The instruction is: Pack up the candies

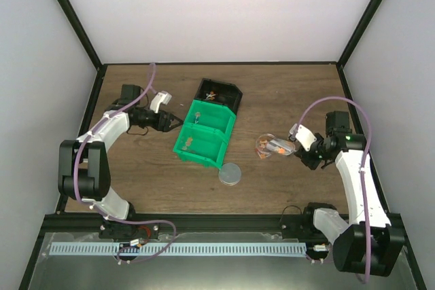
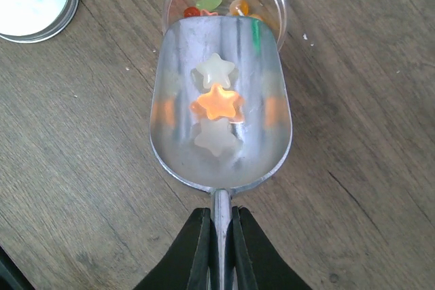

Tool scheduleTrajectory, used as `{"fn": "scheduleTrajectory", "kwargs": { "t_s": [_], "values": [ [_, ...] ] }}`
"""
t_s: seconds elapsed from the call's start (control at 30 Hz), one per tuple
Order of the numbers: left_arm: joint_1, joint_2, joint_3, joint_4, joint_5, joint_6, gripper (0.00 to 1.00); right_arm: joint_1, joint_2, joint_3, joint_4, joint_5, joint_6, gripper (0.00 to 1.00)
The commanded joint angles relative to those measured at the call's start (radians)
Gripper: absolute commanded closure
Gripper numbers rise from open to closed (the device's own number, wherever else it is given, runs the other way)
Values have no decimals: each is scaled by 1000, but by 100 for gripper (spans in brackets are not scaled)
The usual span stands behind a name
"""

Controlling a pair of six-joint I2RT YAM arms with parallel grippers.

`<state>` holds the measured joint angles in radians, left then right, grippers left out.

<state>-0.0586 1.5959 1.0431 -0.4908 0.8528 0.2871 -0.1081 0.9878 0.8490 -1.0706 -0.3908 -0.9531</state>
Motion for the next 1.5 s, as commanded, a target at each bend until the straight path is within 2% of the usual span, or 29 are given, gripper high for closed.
{"fn": "scheduleTrajectory", "kwargs": {
  "t_s": [0.0, 0.37, 0.87, 1.2, 1.3, 1.47],
  "values": [
    [5, -16, -11, 33, 32, -4, 31, -6, 21, 71, -42, 16, -12, 99],
    [5, -14, -28, 47, 28, -7, 32, 10, 50, 113, -96, 74, -73, 99],
    [5, -2, -37, 46, -8, -1, 31, 68, 106, 180, -137, 125, -62, 99],
    [-2, -11, -46, -5, -67, 56, 31, 79, 115, 253, -144, 88, -56, 99],
    [-9, -11, -42, -26, -98, 69, 31, 78, 126, 311, -92, 51, 27, 99],
    [-38, -4, -37, -46, -137, 64, 31, 79, 253, 447, 36, -39, 289, 99]
  ]
}}
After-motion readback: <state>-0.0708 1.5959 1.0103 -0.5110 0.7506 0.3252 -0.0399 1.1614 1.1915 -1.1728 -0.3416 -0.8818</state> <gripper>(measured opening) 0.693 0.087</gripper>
